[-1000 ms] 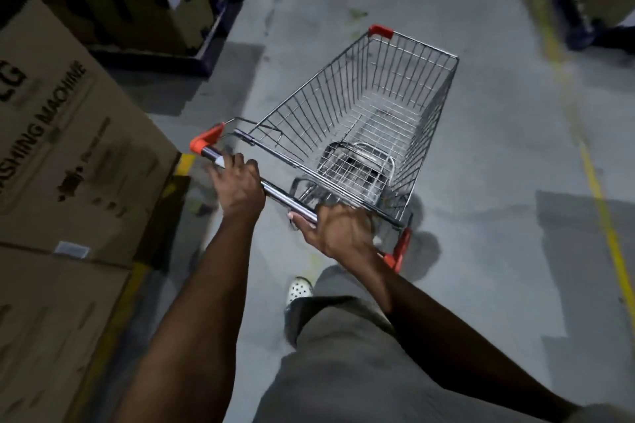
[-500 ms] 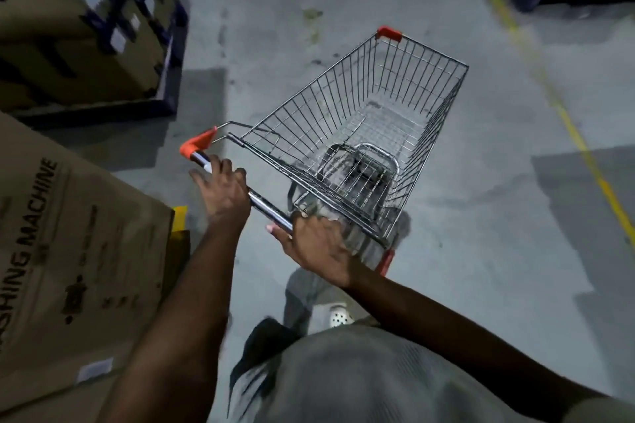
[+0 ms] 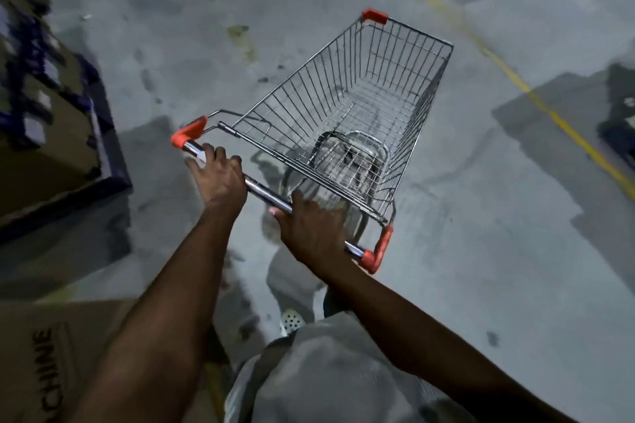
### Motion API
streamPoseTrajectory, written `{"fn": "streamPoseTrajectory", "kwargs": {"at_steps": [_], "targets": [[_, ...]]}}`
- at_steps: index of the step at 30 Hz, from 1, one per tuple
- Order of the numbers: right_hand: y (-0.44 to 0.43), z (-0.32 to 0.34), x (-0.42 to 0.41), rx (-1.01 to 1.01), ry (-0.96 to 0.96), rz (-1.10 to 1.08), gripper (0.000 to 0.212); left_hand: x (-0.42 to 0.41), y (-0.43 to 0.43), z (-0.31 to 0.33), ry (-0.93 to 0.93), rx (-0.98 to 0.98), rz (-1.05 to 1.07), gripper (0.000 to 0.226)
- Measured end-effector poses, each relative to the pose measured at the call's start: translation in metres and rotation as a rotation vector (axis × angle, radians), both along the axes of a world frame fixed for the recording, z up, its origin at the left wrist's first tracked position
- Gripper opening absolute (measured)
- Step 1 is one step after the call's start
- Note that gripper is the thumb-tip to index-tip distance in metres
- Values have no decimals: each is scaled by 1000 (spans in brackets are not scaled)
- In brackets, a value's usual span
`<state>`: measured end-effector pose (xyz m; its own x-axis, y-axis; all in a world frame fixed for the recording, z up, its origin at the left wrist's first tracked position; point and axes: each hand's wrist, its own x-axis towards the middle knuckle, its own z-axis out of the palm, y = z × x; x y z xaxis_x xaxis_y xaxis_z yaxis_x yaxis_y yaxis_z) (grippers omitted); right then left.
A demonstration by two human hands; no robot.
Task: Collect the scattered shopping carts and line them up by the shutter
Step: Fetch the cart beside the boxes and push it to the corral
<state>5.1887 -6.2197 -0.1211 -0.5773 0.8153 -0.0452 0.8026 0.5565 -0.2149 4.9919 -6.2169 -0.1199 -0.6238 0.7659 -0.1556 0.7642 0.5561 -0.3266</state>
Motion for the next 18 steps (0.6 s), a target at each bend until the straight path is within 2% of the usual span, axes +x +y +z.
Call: {"fn": "streamPoseTrajectory", "kwargs": {"at_steps": [4,8,12,18], "targets": [[26,3,-50,-23,89,-52,57,-52,37,-1,26,-7,-71,31],[66,8,-101,99,-18,-93,52,-104,88,-4,4,41,-130,29],[123,0,-158,108,-20,-171,53,-155,155,-7,-55,101,-150,35],[218,-1,-229,153,13,-244,52,-222,259,-1,-73,90,-206,38]]}}
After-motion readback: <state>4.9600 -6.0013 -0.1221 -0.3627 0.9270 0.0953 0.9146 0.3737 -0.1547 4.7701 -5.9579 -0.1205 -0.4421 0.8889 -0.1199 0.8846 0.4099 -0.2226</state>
